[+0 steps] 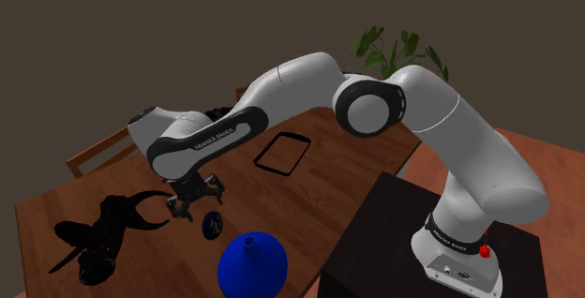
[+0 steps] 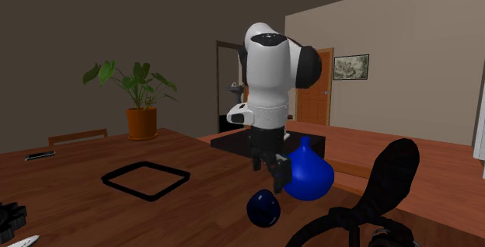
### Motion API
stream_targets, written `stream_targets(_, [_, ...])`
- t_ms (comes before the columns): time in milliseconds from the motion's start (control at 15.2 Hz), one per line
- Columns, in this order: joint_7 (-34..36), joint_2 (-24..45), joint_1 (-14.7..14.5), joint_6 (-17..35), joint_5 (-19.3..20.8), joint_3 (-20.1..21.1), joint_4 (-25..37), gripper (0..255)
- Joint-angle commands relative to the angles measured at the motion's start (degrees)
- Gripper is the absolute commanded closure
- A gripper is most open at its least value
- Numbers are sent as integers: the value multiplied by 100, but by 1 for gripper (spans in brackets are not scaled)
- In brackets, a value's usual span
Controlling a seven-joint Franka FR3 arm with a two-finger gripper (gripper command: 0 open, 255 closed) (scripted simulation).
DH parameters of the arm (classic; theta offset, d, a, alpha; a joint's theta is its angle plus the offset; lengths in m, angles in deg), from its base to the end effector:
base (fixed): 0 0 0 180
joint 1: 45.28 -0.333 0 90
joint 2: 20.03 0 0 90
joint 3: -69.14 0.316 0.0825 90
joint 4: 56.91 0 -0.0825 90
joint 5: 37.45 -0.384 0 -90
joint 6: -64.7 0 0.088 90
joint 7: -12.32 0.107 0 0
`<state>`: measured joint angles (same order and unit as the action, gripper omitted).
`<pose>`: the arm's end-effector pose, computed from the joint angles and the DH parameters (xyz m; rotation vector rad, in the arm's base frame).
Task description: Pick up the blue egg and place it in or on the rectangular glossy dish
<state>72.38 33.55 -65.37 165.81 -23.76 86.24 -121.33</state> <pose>0.6347 0.3758 0.2349 2.8904 -0.5964 -0.2826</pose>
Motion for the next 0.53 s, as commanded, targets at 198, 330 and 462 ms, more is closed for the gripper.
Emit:
stream_targets(198, [48, 338, -75, 45, 36, -56, 245, 0])
stream_targets(330, [63, 346, -57, 193, 47, -61, 102, 0])
stream_targets(462, [81, 367, -36, 375, 63, -70, -64, 0])
